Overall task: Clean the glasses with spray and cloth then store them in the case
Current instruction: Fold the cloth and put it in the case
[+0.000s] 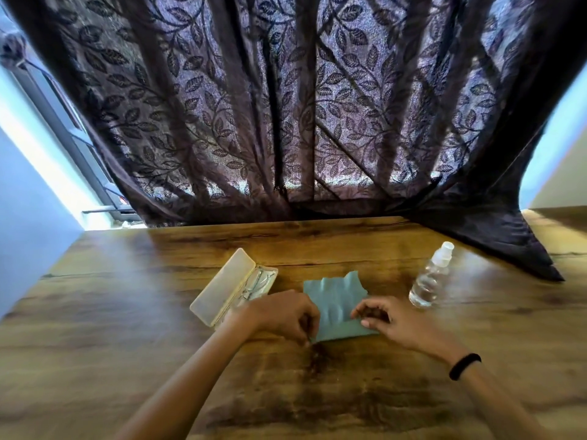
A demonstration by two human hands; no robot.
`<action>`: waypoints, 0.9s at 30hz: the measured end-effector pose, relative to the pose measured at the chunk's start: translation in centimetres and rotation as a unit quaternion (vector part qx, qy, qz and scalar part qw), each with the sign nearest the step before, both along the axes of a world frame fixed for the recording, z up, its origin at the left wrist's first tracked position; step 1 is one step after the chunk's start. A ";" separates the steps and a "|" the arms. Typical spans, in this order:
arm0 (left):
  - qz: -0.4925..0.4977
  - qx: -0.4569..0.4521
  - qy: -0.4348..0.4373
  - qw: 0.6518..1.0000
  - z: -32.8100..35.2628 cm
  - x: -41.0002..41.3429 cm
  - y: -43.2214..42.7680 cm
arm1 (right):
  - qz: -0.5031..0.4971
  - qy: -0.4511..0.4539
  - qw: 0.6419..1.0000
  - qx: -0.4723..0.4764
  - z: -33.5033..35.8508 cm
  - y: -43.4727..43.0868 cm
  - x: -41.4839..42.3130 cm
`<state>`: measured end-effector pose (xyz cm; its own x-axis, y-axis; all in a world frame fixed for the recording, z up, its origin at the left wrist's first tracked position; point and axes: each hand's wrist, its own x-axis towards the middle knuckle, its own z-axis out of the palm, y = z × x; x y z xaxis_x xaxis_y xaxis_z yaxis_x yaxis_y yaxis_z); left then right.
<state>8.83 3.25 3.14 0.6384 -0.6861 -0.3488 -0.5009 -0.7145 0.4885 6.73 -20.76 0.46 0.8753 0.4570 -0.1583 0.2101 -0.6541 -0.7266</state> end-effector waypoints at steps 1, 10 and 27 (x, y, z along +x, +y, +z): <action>-0.005 -0.001 0.018 1.000 -0.2 -0.2 -0.1 | 0.007 0.007 1.000 -0.010 0.0 -0.1 -0.3; 0.094 -0.023 -0.016 0.995 -0.2 0.8 -0.1 | -0.036 -0.031 0.999 0.009 0.5 -0.3 0.5; 0.322 0.028 -0.168 0.931 -1.0 2.6 -1.9 | -0.097 -0.083 0.992 -0.017 1.2 2.1 6.8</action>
